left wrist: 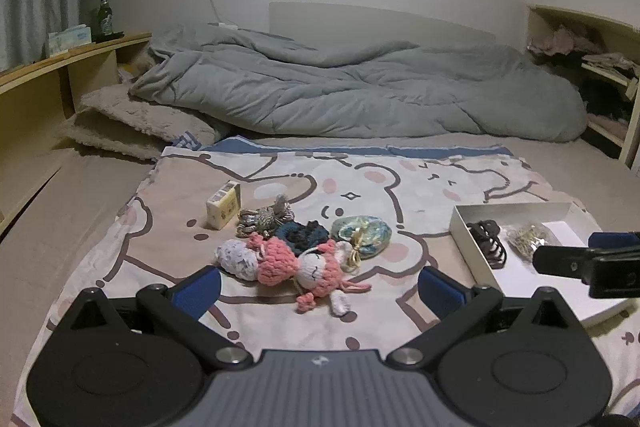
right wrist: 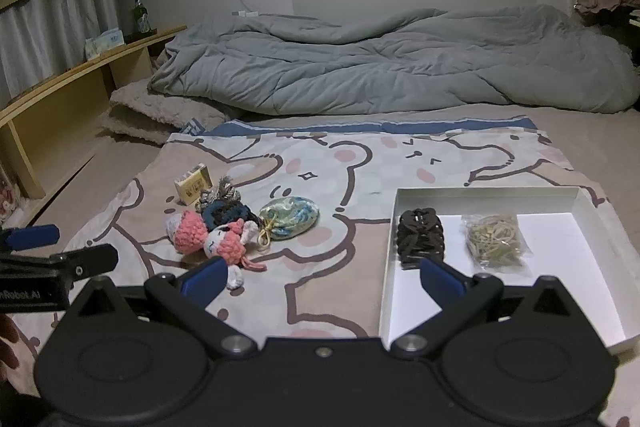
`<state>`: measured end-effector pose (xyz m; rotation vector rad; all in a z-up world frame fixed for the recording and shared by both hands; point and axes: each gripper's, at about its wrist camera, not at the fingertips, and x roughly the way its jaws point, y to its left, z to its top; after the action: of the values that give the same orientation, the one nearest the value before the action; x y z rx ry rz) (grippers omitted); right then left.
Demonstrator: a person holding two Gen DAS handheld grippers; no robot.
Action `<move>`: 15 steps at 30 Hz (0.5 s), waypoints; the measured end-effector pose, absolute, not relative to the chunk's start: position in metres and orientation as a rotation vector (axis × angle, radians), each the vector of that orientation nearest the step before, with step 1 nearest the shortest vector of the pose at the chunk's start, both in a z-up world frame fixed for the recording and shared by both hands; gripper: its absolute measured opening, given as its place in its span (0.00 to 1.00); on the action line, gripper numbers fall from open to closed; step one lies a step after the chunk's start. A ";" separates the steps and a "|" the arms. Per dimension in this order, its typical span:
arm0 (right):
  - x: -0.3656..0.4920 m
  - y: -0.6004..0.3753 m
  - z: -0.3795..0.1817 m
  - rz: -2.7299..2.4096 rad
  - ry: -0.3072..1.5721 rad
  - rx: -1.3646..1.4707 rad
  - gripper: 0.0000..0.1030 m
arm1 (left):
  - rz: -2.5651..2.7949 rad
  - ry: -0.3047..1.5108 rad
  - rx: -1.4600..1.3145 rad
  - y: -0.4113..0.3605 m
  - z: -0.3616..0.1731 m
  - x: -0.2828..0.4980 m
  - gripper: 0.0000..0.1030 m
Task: Organize objects
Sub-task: 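Grasp the crocheted doll with left tool while right tool grasps the silk pouch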
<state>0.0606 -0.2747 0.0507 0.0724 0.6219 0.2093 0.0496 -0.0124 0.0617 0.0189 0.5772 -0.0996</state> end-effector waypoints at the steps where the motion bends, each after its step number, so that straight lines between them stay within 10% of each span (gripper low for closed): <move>1: 0.062 -0.274 0.050 0.212 0.619 0.075 1.00 | -0.098 0.570 0.011 -0.010 0.060 0.052 1.00; 15: 0.100 -0.268 0.023 0.238 0.559 0.145 1.00 | -0.073 0.508 0.011 0.002 0.022 0.093 1.00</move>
<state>0.1001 -0.2679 0.0225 0.1447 0.5594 0.2376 0.0930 0.0020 0.0221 0.0111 0.5079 -0.0727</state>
